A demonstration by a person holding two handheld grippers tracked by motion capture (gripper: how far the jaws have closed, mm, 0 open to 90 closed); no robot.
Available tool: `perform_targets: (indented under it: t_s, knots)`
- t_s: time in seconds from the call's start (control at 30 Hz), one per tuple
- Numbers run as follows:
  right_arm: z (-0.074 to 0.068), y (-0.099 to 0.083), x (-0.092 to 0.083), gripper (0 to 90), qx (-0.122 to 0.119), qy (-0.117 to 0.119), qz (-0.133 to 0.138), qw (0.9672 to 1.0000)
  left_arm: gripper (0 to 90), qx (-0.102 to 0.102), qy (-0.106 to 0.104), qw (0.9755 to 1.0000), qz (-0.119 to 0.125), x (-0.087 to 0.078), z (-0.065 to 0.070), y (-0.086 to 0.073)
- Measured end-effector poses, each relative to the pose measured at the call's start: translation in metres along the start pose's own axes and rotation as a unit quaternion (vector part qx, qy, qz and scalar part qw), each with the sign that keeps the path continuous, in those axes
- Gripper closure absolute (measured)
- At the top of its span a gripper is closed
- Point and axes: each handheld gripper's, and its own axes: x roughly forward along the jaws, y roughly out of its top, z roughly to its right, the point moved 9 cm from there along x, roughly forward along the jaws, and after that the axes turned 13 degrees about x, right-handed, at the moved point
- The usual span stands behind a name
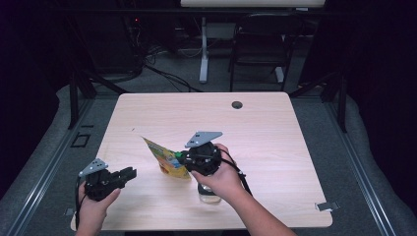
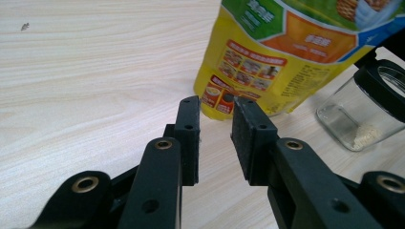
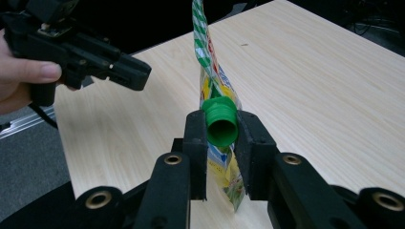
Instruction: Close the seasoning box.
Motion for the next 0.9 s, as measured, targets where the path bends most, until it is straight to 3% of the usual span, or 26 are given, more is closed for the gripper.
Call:
perform_targets:
  t_s: [0.13,0.33,0.53,0.6,0.9]
  knots:
    - [-0.001,-0.004,-0.006,75.2,-0.013,0.002,-0.005,0.9999,72.9,-0.001,0.001,1.0,0.001,-0.001,-0.001,0.0]
    - [0.0,-0.004,-0.006,74.0,-0.012,0.0,-0.007,0.9999,72.7,-0.001,0.001,1.0,-0.001,-0.001,0.0,0.0]
    - [-0.001,-0.003,-0.005,67.3,-0.015,0.0,-0.006,0.9999,72.6,-0.001,0.002,1.0,-0.001,-0.002,-0.002,-0.001]
    - [-0.003,0.0,-0.006,63.2,-0.019,-0.003,-0.003,0.9998,72.4,-0.001,0.001,1.0,-0.001,-0.001,-0.002,-0.001]
    - [-0.009,0.015,0.002,62.6,-0.024,-0.004,0.012,0.9996,72.1,0.0,0.0,1.0,0.0,-0.001,-0.001,0.0]
